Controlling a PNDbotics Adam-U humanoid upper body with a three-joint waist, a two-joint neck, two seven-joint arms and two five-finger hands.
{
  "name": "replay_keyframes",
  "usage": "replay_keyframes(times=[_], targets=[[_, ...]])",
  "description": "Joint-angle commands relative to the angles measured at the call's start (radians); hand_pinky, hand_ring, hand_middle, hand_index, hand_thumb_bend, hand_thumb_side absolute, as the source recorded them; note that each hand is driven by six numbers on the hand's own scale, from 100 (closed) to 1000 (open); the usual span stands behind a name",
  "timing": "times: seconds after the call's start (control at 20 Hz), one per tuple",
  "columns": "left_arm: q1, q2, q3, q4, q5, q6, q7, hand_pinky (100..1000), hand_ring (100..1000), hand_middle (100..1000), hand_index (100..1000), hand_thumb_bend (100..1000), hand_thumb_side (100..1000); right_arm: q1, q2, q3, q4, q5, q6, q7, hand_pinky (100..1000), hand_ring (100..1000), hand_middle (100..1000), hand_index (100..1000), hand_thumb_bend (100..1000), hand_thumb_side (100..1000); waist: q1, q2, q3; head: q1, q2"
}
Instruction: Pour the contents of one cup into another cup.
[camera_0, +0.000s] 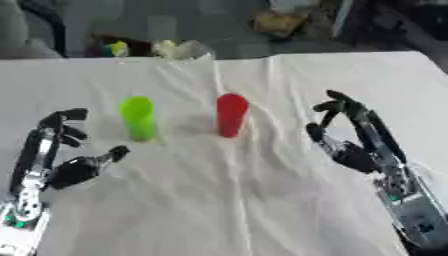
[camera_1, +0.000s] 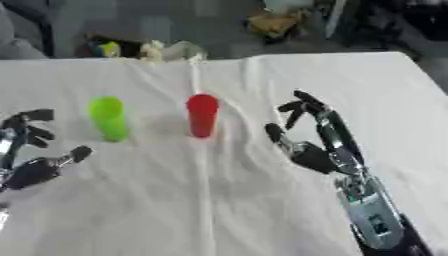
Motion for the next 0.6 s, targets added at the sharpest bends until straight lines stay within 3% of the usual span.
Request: replay_keyframes(times=[0.05, 0.6], targets=[[-0.034, 0.013, -0.008, 0.023, 0.000, -0.006, 0.010, 555, 576, 706, 811, 822, 443, -0.011, -0.015, 0.000, -0.024, -0.002, -0.001, 0.001, 920, 976, 430, 716, 446, 679, -0.001, -0.016, -0.002, 0.003, -0.011], [-0.123, -0.004, -0.014, 0.157, 0.018, -0.022, 0.031, 546, 567, 699, 809, 836, 453, -0.010, -0.012, 0.003, -0.024, -0.003, -0.002, 0.004, 920, 976, 429, 715, 444, 682, 0.002, -0.014, -0.011, 0.008, -0.009]])
